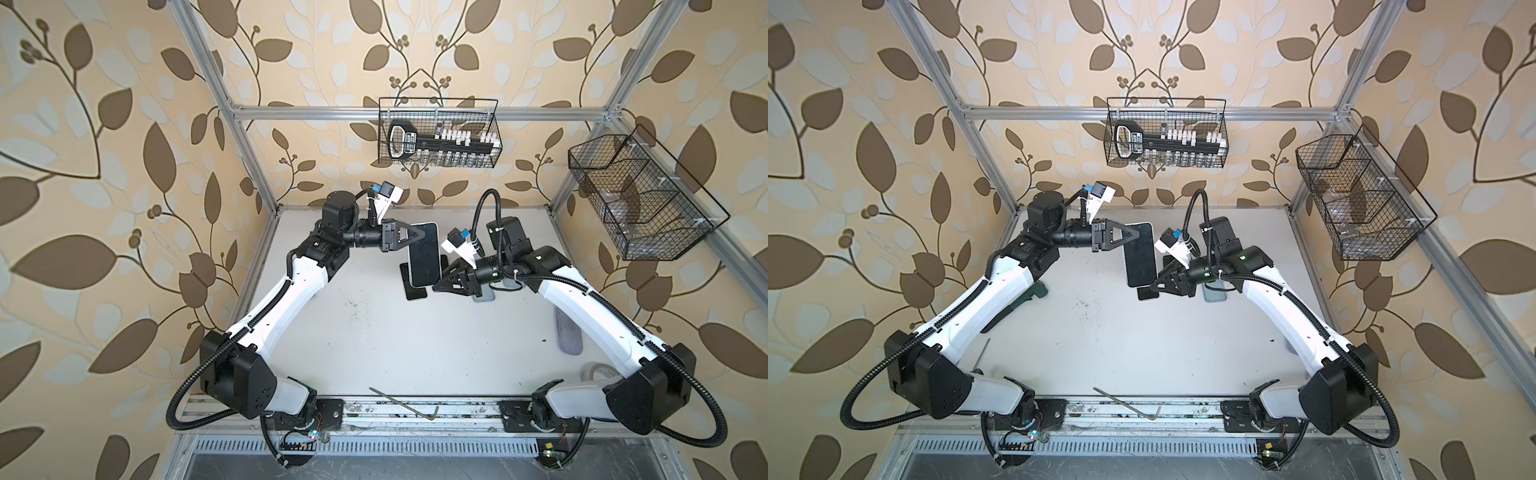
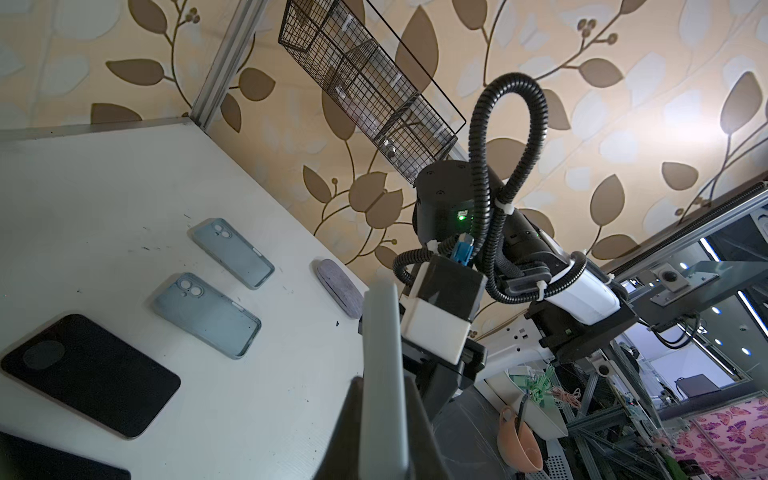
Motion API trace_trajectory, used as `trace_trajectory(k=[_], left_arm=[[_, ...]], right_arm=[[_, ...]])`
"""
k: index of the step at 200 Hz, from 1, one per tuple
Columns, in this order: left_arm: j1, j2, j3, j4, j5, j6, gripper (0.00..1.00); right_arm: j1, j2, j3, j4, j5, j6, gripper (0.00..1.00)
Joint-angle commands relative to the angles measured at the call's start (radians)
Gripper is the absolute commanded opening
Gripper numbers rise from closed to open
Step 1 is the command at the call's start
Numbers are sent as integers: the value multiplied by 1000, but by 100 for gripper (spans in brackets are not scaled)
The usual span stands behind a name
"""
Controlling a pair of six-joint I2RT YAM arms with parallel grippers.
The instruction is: Take the phone out of the phone case
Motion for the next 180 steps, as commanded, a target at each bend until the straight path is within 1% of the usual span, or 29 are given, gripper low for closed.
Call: trace_trajectory(k=[1, 28, 44, 66, 83, 93, 110, 144, 180], left_arm=[[-13, -20, 4, 70, 50, -10, 0], [-13, -24, 3, 74, 50, -16, 0], [-14, -26, 3, 78, 50, -19, 0], [-15, -28, 7, 78, 52, -17, 0], [-13, -26, 12, 77, 57, -12, 0], [-14, -22, 19, 69, 58, -5, 0], [-13, -13, 30, 62, 61, -2, 0], [-13, 0, 47, 62, 65, -4, 0], [-14, -4, 50, 62, 68, -7, 0]], right_arm=[[2, 16, 39, -6, -54, -38, 25], [2, 19, 43, -15, -72, -46, 19], [2, 24, 47, -32, -81, -59, 18], [2, 24, 44, -50, -92, -73, 27], [5, 24, 46, -77, -99, -95, 36], [7, 20, 46, -88, -93, -102, 38], [14, 20, 40, -99, -80, -110, 38], [17, 24, 36, -130, -74, -127, 33], [18, 26, 34, -130, -77, -130, 25]])
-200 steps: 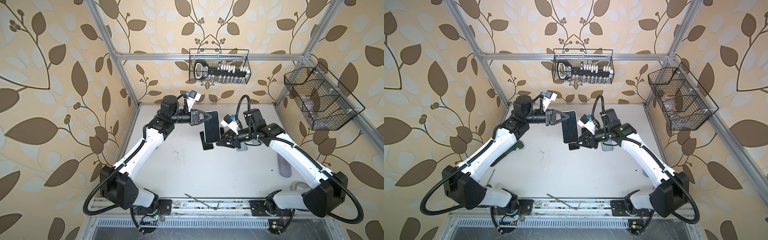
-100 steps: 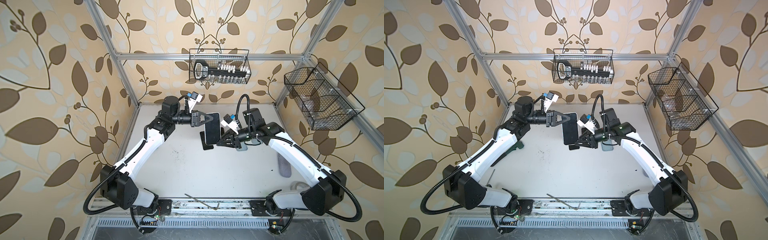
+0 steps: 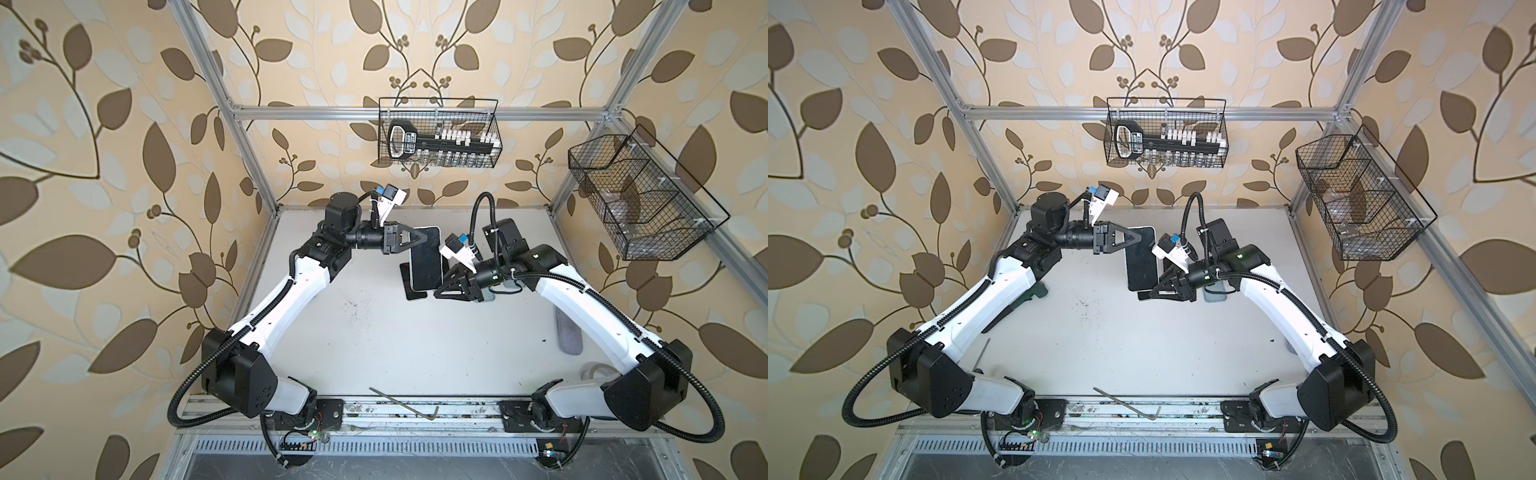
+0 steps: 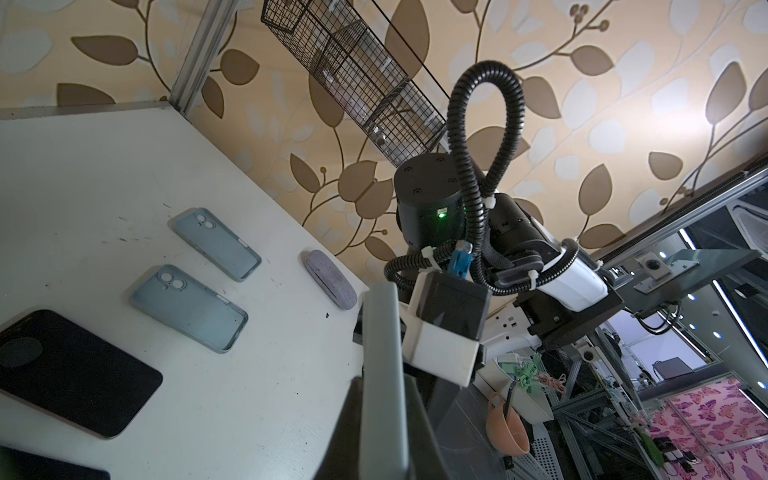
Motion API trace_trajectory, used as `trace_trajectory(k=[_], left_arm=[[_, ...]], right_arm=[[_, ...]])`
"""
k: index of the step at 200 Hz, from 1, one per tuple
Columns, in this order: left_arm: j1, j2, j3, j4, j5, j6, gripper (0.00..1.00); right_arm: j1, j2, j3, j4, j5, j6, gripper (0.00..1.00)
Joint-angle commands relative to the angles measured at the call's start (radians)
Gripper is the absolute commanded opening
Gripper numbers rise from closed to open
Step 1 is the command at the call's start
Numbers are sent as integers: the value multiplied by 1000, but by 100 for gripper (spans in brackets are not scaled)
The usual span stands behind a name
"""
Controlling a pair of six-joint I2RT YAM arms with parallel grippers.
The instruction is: Take the phone out of the phone case
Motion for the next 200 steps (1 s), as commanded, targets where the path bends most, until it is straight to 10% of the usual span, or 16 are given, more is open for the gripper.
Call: trace_trajectory(k=[1, 120, 200], left_arm=[[-7, -12, 53, 59, 35, -2, 0], [-9, -23, 32, 103, 38, -47, 0], [-7, -54, -33, 313, -36, -367, 0]], right_arm=[[4, 7, 22, -31, -18, -46, 25], [1, -10, 16, -38, -33, -69, 5], [-4, -60, -39, -13, -56, -140, 5]])
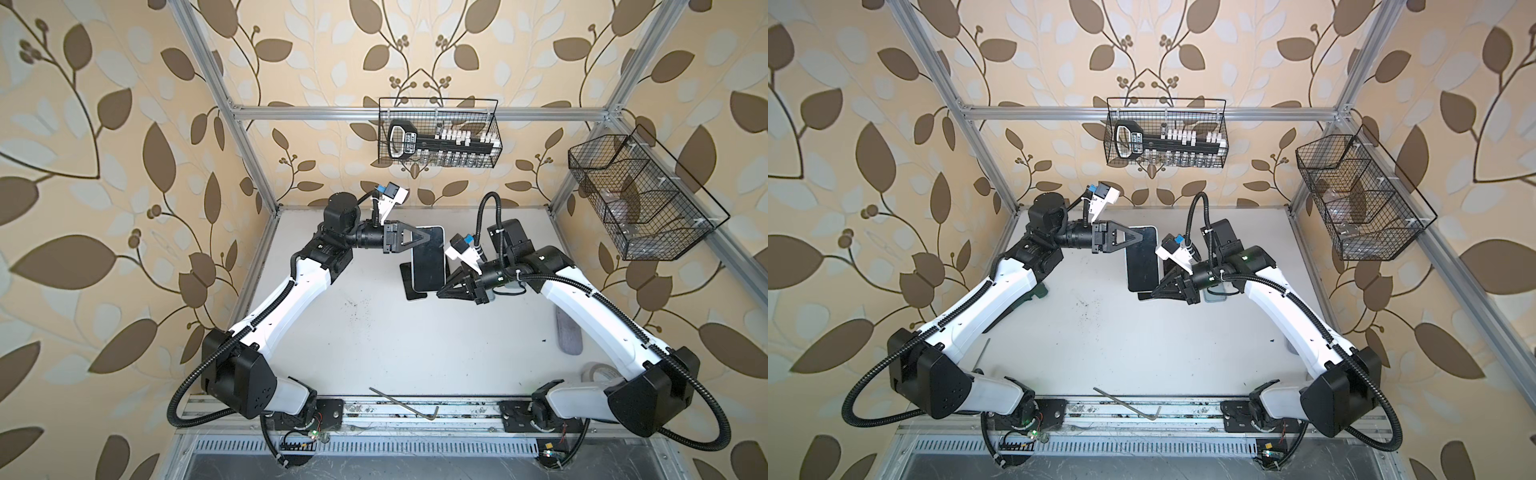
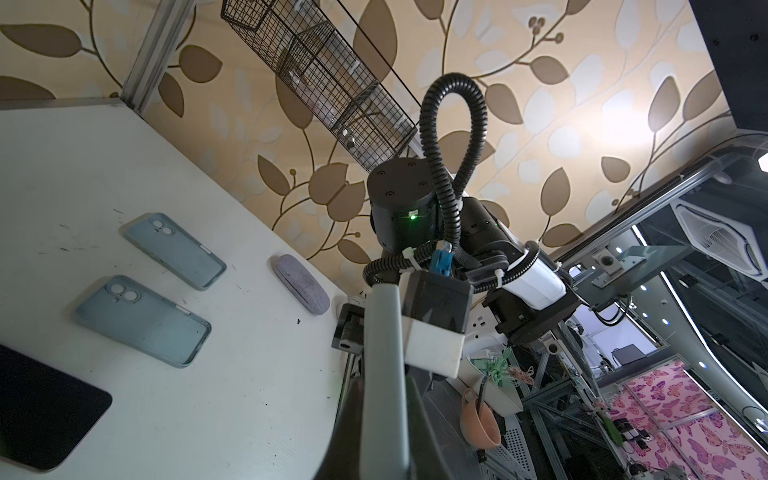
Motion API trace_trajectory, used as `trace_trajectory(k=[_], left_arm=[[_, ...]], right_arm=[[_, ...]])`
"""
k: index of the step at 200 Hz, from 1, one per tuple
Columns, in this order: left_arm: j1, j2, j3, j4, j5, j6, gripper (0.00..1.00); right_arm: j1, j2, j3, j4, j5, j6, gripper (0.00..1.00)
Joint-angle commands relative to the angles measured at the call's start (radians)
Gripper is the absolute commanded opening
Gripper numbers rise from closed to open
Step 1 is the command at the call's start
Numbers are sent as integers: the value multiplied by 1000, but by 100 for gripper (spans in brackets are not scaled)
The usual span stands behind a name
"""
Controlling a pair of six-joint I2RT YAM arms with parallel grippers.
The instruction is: Take the phone out of the phone case
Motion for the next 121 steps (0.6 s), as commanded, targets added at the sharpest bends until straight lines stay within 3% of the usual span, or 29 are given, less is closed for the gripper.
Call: trace_trajectory(k=[1, 54, 92, 121], left_arm=[[-2, -50, -1, 145, -87, -202, 0], [-1, -46, -25, 225, -83, -352, 0], [-2, -32, -48, 372, -71, -488, 0], [-4, -36, -46, 388, -76, -510, 0]], right_arm=[[9, -23, -30, 4, 4, -106, 5], [11, -46, -35, -29, 15, -147, 8], [16, -65, -79, -23, 36, -154, 9], [8, -67, -89, -15, 31, -154, 10]])
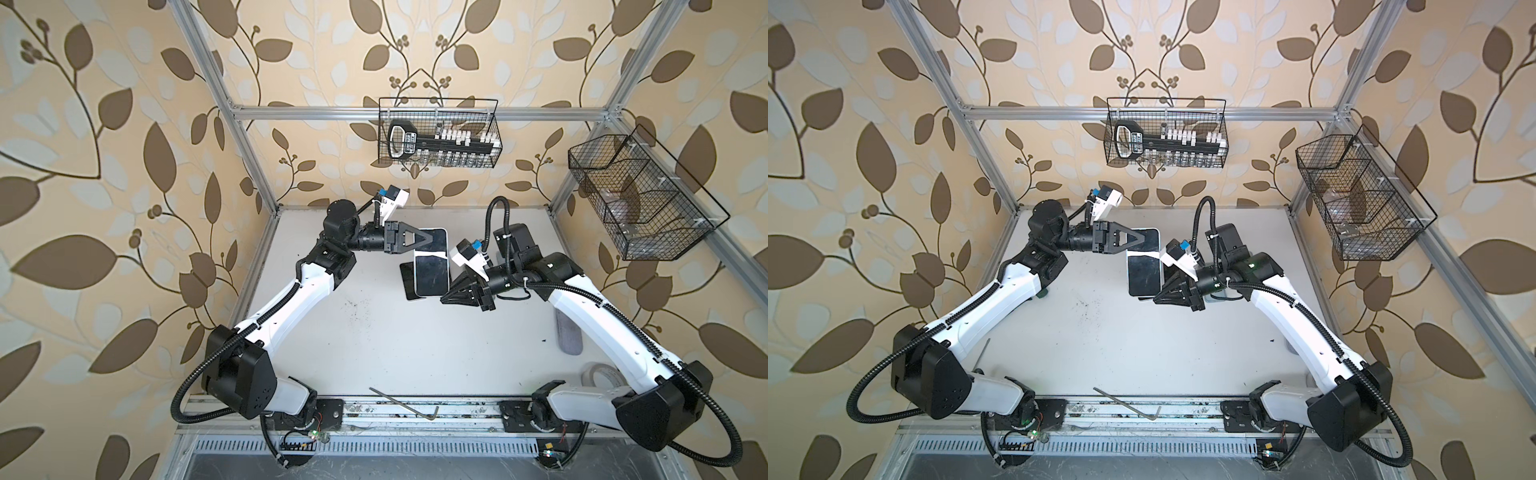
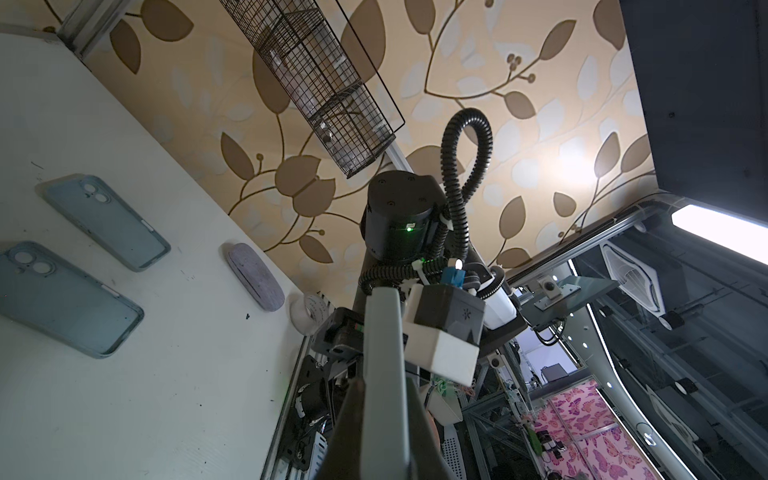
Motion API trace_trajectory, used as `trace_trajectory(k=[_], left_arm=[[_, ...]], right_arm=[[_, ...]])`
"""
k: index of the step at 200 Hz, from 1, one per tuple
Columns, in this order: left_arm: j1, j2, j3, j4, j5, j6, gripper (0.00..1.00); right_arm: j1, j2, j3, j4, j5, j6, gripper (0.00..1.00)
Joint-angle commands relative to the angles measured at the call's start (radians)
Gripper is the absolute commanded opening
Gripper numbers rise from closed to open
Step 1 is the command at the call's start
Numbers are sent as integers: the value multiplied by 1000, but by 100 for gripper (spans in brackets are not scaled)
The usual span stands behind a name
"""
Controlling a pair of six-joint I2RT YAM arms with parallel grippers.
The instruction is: Take the phone out of the phone case
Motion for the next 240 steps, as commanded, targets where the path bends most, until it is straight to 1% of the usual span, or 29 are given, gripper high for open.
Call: trace_trajectory(k=[1, 63, 96, 111, 142, 150, 164, 174, 185, 203, 225, 240], left_arm=[[6, -35, 35, 136, -100, -192, 0], [6, -54, 43, 130, -108, -209, 0], [6, -64, 43, 80, -108, -169, 0], [6, -67, 43, 61, -108, -150, 0], [6, -62, 54, -6, -105, -93, 0], [6, -61, 54, -16, -102, -77, 0], [6, -61, 54, -29, -92, -50, 0], [6, -63, 57, -61, -85, -17, 0], [6, -70, 63, -113, -86, 34, 0], [7, -76, 73, -186, -85, 105, 0], [6, -78, 72, -192, -80, 119, 0], [6, -80, 71, -187, -75, 116, 0]], right_arm=[[8, 1, -40, -27, 76, -97, 10], [-6, 3, -57, -8, 67, -88, 12], [-10, -14, -58, 3, 78, -67, 13], [-15, -23, -59, 7, 76, -52, 17], [-35, -29, -31, -16, 35, -36, 30], [-37, -32, -18, -24, 33, -32, 38], [-37, -39, 3, -28, 29, -19, 48], [-37, -41, 6, -28, 31, -9, 52], [-34, -36, 45, -44, 38, -9, 54], [-27, -17, 79, -85, 40, -27, 55], [-10, 9, 110, -113, 56, -38, 54], [-2, 28, 120, -119, 58, -37, 51]])
